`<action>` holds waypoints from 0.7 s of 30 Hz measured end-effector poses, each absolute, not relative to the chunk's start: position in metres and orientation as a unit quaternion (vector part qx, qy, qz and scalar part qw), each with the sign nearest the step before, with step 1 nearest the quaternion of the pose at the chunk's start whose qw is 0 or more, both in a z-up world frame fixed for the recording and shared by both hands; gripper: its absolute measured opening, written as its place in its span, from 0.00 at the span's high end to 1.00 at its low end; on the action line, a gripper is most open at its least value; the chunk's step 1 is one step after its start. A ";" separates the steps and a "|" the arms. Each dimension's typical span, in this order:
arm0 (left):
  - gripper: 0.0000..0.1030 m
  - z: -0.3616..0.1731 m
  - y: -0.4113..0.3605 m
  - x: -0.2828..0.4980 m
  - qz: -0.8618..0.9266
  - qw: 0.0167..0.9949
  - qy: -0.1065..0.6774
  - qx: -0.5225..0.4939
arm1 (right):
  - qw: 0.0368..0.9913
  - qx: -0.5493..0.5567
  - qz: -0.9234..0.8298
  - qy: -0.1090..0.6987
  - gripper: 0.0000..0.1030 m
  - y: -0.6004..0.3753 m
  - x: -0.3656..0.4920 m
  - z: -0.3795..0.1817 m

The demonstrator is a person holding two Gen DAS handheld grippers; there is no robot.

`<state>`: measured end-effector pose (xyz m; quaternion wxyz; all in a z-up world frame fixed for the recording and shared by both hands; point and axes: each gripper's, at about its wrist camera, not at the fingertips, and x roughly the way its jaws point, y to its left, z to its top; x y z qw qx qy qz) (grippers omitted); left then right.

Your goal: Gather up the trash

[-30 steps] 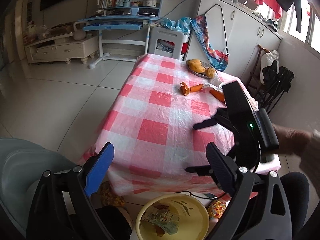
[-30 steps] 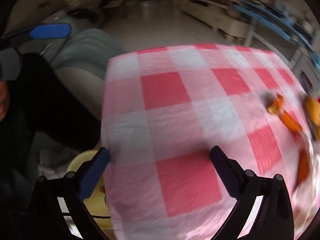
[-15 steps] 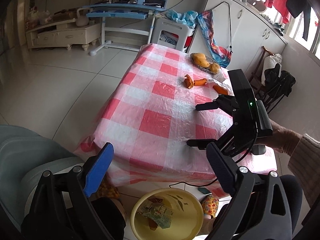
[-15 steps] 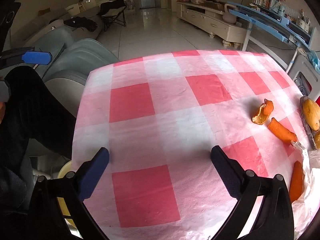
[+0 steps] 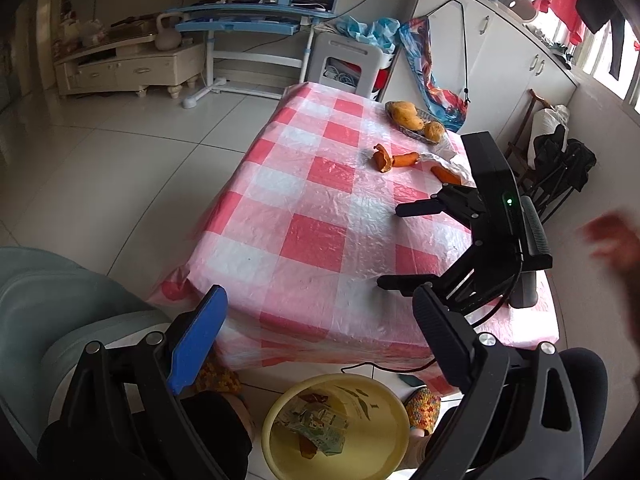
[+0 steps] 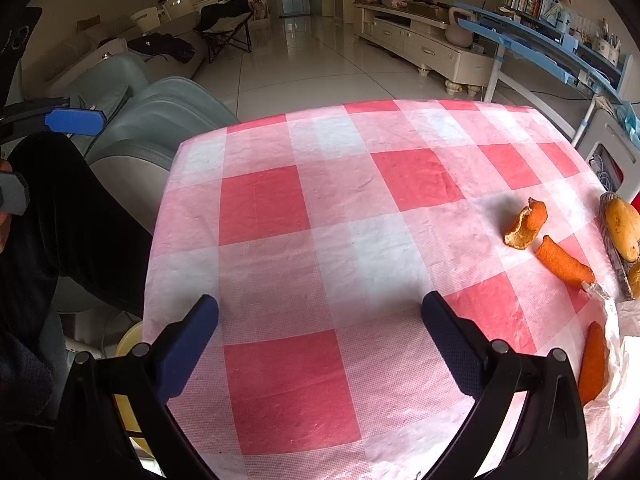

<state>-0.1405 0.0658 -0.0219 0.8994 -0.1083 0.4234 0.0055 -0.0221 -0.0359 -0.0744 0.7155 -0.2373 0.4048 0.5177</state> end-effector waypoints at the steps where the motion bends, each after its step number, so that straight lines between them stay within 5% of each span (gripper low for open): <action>1: 0.12 -0.023 0.064 -0.141 0.007 0.899 0.424 -0.106 | 0.715 -0.237 0.518 0.405 0.06 -0.035 -0.023 -0.074; 14: 0.12 -0.014 0.010 -0.156 0.002 0.921 0.386 0.043 | 0.715 -0.237 0.518 0.404 0.06 -0.035 -0.023 -0.075; 21: 0.12 -0.015 0.004 -0.153 -0.011 0.918 0.394 0.045 | 0.715 -0.237 0.518 0.404 0.06 -0.036 -0.021 -0.076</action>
